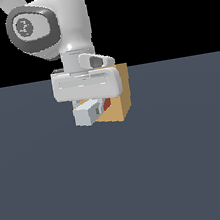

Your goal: Insert the peg into the horizontal hole in a box.

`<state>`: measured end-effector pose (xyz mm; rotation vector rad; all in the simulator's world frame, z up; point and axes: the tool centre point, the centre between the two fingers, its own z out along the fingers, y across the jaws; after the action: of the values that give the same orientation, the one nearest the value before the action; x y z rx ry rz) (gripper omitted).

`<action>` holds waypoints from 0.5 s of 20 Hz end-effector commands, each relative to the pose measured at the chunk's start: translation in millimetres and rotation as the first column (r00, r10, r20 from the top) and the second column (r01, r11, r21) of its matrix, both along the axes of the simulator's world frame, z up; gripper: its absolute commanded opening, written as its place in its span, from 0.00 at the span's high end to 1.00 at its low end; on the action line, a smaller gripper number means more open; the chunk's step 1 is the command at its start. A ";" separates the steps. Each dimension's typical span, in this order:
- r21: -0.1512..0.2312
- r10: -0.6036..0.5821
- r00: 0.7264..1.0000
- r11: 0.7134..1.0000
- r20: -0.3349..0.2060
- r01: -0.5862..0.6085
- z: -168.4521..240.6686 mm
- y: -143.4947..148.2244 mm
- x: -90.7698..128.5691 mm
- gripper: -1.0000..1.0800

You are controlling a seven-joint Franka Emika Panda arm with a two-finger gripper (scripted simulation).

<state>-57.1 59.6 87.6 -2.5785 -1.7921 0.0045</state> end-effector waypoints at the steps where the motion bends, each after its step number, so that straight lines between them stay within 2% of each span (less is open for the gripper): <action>1: 0.001 0.001 1.000 1.000 0.005 -0.001 2.2 20.6 8.5 1.00; 5: 0.001 0.001 1.000 1.000 0.006 -0.001 2.9 44.7 18.0 1.00; 10: 0.001 0.001 1.000 1.000 0.006 -0.001 2.9 57.7 23.9 1.00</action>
<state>-38.4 110.5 88.6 -2.5785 -1.7936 0.0095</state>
